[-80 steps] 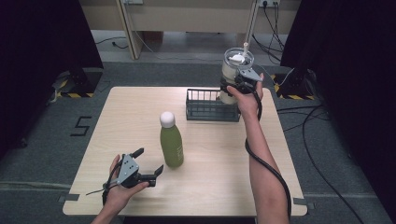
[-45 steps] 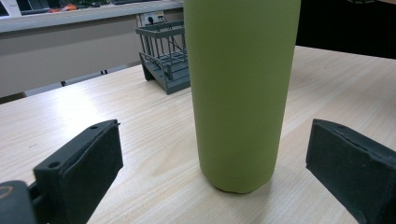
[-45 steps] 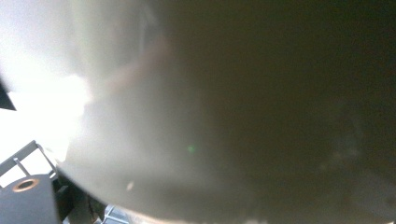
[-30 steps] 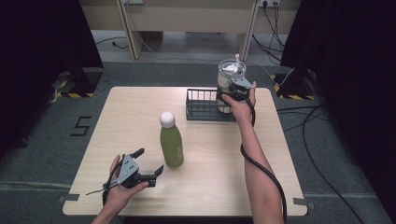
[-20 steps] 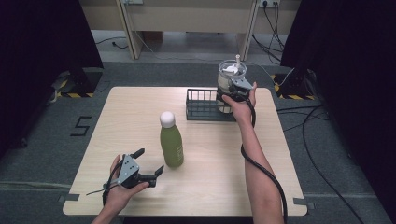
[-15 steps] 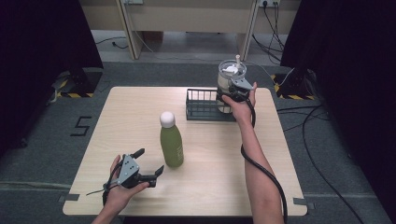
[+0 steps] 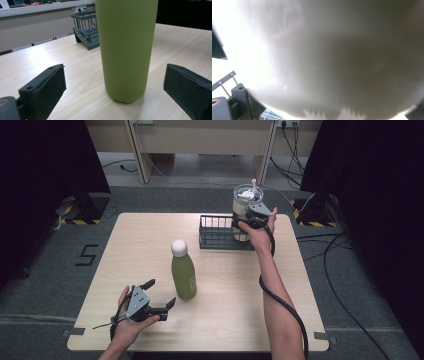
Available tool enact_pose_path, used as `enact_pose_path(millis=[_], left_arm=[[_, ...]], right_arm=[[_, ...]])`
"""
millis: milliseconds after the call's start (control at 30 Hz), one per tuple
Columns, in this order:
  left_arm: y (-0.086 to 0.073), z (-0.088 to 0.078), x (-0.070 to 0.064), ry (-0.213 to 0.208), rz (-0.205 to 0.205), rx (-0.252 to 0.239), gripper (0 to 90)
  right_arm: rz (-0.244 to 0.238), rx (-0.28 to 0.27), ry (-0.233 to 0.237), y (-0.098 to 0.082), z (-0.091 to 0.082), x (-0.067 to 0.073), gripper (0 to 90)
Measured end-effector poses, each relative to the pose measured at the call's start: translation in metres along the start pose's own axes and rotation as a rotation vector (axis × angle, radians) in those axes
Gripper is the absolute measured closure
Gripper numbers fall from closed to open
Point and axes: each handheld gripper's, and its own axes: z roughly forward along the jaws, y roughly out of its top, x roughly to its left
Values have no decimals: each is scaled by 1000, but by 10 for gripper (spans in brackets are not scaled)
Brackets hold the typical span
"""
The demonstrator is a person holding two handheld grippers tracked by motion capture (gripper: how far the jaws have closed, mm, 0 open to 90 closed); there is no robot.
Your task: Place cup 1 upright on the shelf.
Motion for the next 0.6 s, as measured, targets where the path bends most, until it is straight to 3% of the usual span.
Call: enact_pose_path(millis=[600], left_arm=[[1, 0, -1, 4, 5, -2, 32]], right_arm=[[-8, -4, 11, -6, -19, -5, 15]])
